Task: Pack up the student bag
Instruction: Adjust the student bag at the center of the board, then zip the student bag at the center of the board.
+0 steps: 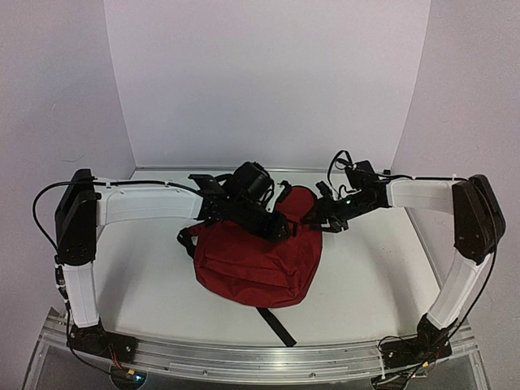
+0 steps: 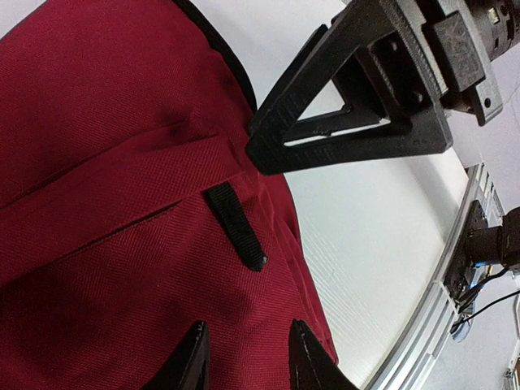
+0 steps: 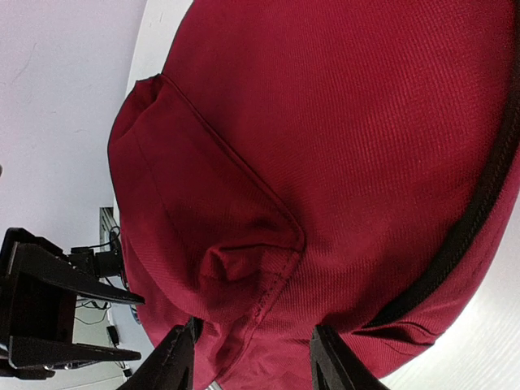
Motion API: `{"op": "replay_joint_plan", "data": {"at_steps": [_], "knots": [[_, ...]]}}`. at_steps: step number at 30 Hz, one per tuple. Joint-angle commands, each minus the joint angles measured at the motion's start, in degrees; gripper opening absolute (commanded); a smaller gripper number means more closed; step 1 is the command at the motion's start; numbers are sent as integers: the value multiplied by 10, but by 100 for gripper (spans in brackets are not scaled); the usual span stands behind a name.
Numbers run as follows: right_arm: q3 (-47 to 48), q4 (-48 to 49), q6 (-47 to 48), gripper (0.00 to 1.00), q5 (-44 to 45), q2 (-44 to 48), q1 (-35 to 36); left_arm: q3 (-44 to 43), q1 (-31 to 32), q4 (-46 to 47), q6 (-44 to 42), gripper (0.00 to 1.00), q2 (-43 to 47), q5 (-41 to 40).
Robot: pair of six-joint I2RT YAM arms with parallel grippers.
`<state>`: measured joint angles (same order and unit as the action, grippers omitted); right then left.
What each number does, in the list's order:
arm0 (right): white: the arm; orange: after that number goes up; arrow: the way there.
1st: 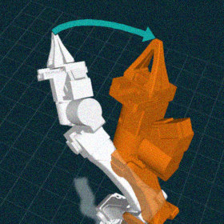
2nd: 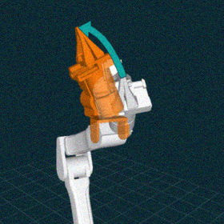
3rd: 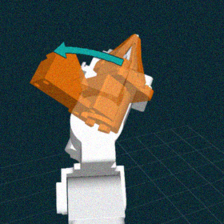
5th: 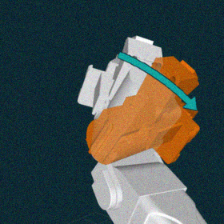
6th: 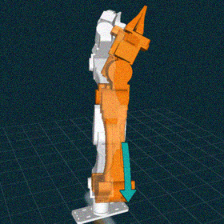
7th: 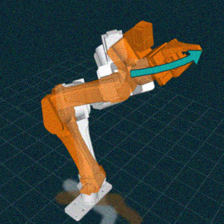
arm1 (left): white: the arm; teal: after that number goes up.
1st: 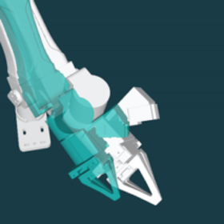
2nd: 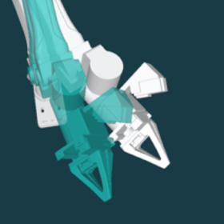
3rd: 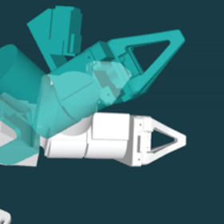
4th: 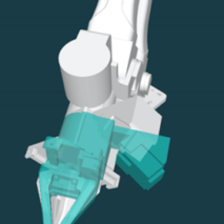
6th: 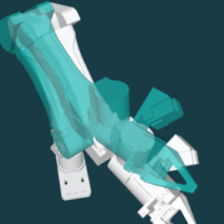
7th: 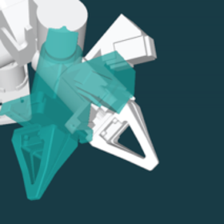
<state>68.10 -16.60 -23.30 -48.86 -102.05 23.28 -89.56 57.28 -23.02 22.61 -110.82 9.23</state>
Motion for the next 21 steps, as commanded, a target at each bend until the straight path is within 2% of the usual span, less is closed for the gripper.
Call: {"op": "replay_joint_plan", "data": {"at_steps": [1, 9, 18, 21], "knots": [[0, 52, -26, 48, -32, -19, 7, -40, -2, 7, 11, 33, -10, -7], [-9, 86, -46, 37, -57, -29, 15, -57, -2, -2, 16, 34, -34, -11], [-17, 89, -40, 1, -61, -9, 15, -73, -3, -15, 28, 41, -54, -39], [-20, 89, -41, 0, -59, -2, 16, -79, -3, -18, 28, 45, -58, -35]]}}
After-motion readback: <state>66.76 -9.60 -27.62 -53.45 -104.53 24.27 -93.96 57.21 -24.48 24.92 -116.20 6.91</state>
